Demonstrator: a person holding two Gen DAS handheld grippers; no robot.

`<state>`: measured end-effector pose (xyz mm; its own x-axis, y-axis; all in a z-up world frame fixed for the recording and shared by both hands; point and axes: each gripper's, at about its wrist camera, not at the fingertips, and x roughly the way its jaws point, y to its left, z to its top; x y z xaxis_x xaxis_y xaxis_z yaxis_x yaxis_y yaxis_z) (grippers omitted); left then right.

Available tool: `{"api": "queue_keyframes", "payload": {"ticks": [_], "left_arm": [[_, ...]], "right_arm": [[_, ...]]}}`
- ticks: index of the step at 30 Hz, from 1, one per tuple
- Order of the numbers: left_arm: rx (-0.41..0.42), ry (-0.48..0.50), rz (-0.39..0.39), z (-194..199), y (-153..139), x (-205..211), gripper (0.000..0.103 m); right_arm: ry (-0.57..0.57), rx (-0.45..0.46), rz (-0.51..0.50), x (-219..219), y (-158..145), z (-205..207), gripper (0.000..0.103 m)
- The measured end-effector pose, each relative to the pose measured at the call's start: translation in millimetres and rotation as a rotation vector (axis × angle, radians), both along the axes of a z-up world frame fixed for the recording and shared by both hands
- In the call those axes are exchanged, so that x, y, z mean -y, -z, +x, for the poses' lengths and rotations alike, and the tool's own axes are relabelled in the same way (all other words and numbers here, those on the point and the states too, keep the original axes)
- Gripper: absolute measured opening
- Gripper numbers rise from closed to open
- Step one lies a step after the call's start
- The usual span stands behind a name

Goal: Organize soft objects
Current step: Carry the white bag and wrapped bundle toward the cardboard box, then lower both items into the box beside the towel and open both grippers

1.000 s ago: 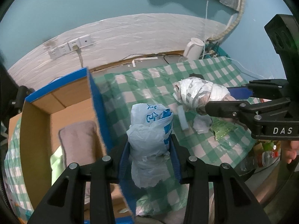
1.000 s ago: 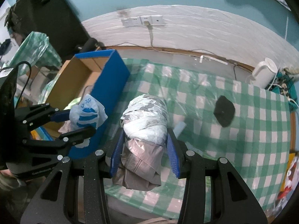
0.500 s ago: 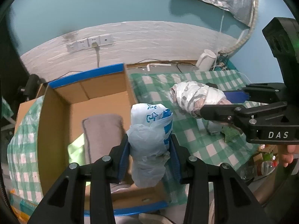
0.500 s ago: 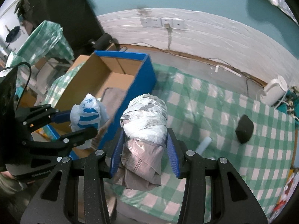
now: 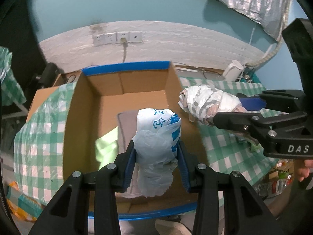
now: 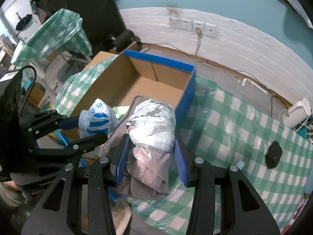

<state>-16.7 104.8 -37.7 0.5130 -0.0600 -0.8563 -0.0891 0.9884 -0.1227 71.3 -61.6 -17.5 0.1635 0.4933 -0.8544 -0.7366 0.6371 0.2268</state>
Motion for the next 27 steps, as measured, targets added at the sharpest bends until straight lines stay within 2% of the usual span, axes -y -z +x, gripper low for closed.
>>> {"api": "queue_keyframes", "payload": {"ticks": [11,15,18,20,22,27], "left_arm": [[-0.032,-0.062,0.003,-2,11,-26,0.042],[-0.041,-0.099,0.004,-3,15,-34,0.047],[-0.051,-0.114,0.004,-1,17,-39,0.049],[-0.054,-0.126,0.005,-1,18,-40,0.052],[-0.051,-0.131,0.002,-1,17,-41,0.056],[-0.047,-0.133,-0.006,-1,16,-41,0.057]], "right_arm": [[-0.038,-0.021,-0.013,-34,12,-4,0.044],[-0.05,-0.03,-0.014,-41,16,-7,0.049],[-0.034,-0.016,-0.013,-42,16,-7,0.062],[-0.032,-0.007,-0.01,-42,15,-6,0.066],[-0.025,-0.005,-0.005,-39,14,-5,0.066],[-0.003,-0.008,0.004,-29,11,0,0.069]]}}
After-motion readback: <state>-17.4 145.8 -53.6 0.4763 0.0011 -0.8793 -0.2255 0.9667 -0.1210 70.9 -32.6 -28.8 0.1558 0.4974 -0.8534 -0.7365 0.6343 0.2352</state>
